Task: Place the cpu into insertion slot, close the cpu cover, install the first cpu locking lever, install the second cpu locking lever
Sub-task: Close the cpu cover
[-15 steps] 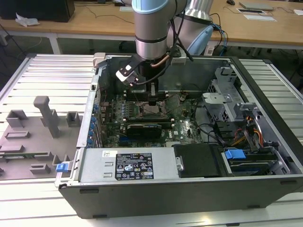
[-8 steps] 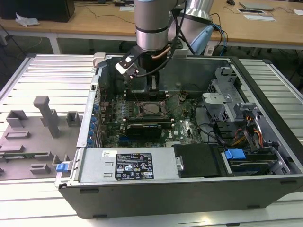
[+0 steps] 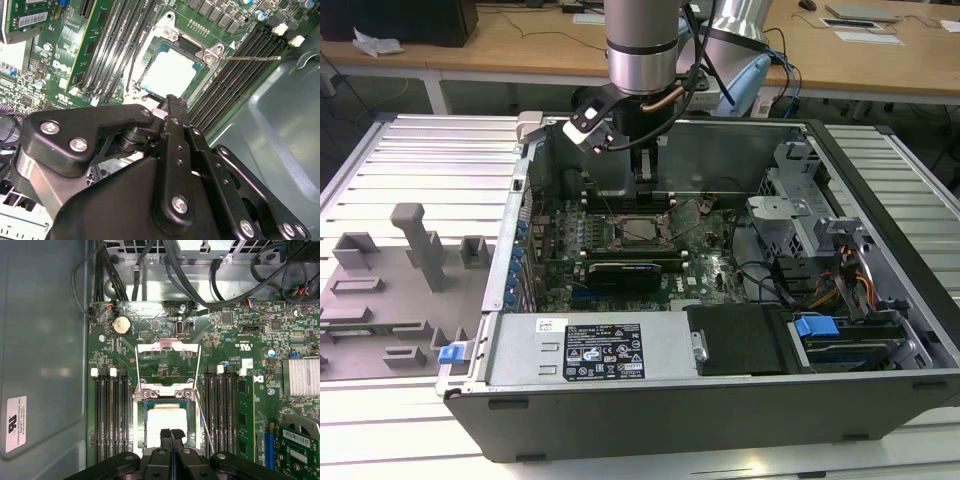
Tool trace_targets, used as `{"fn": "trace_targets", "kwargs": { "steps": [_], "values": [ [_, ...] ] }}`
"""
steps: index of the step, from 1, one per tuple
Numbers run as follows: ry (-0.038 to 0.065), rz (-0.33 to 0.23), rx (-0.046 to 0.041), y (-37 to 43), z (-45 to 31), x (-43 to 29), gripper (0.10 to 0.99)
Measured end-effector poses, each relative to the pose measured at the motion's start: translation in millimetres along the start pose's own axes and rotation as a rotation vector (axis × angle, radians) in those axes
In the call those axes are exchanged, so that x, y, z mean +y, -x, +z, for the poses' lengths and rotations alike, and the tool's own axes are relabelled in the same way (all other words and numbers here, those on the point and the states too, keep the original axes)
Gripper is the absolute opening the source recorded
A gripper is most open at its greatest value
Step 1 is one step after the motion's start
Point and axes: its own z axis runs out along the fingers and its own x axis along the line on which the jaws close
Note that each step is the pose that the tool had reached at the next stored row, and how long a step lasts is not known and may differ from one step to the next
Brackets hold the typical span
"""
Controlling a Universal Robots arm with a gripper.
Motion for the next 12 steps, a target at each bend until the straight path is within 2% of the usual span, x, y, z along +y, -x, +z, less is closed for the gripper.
{"fn": "trace_targets", "kwargs": {
  "steps": [9,11,12],
  "values": [
    [0.0,0.0,-0.0001,0.0,-0.3,0.0,0.106],
    [0.0,0.0,0.0,0.0,-2.5,0.2,0.106],
    [0.0,0.0,0.0,0.0,-6.3,0.6,0.106]
  ]
}}
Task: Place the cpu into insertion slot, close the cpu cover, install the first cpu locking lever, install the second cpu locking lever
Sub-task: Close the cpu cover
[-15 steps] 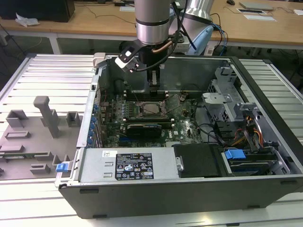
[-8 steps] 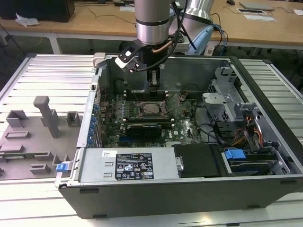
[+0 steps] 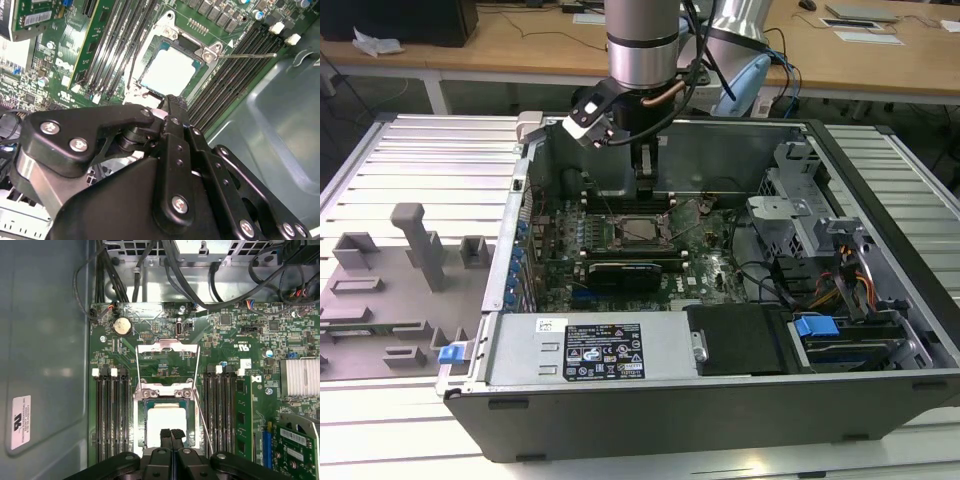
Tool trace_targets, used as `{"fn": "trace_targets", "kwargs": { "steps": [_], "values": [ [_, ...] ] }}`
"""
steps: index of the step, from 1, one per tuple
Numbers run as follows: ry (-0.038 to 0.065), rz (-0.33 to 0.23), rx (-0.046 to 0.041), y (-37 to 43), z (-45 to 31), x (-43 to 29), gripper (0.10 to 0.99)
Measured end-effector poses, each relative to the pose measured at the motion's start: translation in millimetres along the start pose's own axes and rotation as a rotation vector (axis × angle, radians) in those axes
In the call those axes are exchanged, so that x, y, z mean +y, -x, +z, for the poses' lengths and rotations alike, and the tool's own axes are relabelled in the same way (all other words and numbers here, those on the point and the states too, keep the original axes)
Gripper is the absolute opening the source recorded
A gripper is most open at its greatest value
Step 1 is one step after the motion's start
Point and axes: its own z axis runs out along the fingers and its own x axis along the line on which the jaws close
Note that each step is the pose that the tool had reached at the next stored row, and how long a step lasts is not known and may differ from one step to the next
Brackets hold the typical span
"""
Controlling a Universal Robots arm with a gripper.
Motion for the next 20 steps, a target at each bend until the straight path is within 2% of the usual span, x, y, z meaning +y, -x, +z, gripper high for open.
{"fn": "trace_targets", "kwargs": {
  "steps": [3,7,9,12,18,20],
  "values": [
    [0.0,0.0,-0.0001,0.0,-0.1,0.6,0.106],
    [0.0,0.0,0.0,-0.2,0.8,9.4,0.106],
    [0.0,0.0,-0.0001,-0.3,1.6,18.8,0.106],
    [-0.001,0.0,0.0,-0.5,2.2,26.3,0.106],
    [-0.002,0.0,0.0,-0.9,4.6,53.5,0.106],
    [-0.002,0.0,-0.0002,-1.0,5.1,59.2,0.106]
  ]
}}
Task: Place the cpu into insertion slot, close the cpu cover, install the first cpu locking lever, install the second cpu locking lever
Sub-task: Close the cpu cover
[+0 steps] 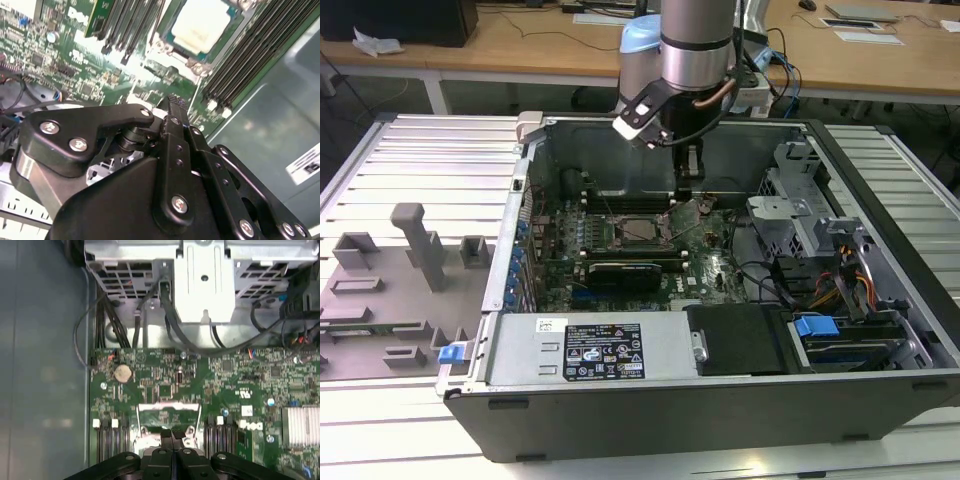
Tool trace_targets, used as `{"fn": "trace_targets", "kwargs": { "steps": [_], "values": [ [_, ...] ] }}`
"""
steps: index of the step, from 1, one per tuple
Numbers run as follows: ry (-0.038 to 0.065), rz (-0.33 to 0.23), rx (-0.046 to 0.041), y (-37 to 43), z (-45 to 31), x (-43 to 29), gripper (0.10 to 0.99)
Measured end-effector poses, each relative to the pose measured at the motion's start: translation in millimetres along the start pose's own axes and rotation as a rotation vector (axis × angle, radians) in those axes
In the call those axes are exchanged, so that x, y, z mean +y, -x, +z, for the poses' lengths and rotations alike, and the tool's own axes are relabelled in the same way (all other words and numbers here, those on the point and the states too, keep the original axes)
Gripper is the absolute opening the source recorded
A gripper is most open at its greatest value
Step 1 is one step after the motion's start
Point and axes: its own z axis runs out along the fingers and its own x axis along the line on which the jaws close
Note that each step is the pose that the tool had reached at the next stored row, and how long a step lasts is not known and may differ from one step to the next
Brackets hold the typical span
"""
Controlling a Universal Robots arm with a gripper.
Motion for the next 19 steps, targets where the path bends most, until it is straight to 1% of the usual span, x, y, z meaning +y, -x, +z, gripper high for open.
{"fn": "trace_targets", "kwargs": {
  "steps": [4,6,7,9,12,13,15,16,19],
  "values": [
    [-0.001,0.0,0.0001,-0.2,1.1,12.3,0.106],
    [-0.001,0.0,0.0002,-0.5,2.1,23.4,0.106],
    [-0.001,0.0,0.0001,-0.5,2.6,27.6,0.106],
    [-0.002,0.0,0.0,-0.6,4.1,32.4,0.106],
    [-0.005,0.0,-0.0001,-0.7,8.5,36.9,0.106],
    [-0.008,0.0,0.0,-0.7,11.0,38.8,0.106],
    [-0.011,0.0,0.0,-0.8,14.4,40.1,0.106],
    [-0.014,0.0,-0.0001,-0.8,18.4,40.3,0.106],
    [-0.02,0.0,-0.0007,-0.8,24.8,42.2,0.106]
  ]
}}
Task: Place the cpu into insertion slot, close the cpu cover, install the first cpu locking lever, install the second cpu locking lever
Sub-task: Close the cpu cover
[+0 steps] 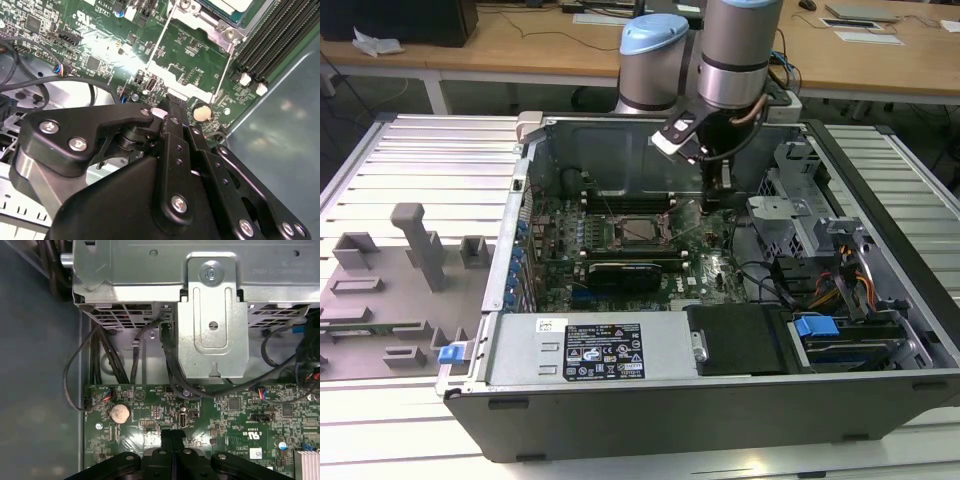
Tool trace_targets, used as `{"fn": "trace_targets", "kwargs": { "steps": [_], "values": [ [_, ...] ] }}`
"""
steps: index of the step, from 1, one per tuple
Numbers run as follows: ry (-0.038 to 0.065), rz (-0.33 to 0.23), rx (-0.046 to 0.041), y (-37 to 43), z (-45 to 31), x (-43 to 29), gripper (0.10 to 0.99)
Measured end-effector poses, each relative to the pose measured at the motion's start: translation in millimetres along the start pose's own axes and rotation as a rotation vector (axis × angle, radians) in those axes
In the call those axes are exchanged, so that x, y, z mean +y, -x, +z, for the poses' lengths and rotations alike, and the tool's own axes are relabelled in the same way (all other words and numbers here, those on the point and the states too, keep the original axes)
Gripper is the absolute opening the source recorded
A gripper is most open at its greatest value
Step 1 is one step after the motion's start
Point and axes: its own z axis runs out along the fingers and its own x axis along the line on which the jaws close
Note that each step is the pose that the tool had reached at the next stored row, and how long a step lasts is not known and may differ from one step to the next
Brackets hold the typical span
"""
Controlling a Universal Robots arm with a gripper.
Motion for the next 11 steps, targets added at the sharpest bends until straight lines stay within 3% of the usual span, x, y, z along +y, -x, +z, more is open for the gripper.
{"fn": "trace_targets", "kwargs": {
  "steps": [5,9,11],
  "values": [
    [-0.003,0.0,0.0006,-0.2,1.2,6.2,0.106],
    [-0.003,0.0,0.0004,-0.2,3.7,5.6,0.106],
    [-0.003,0.0,0.0005,-0.1,3.5,1.9,0.106]
  ]
}}
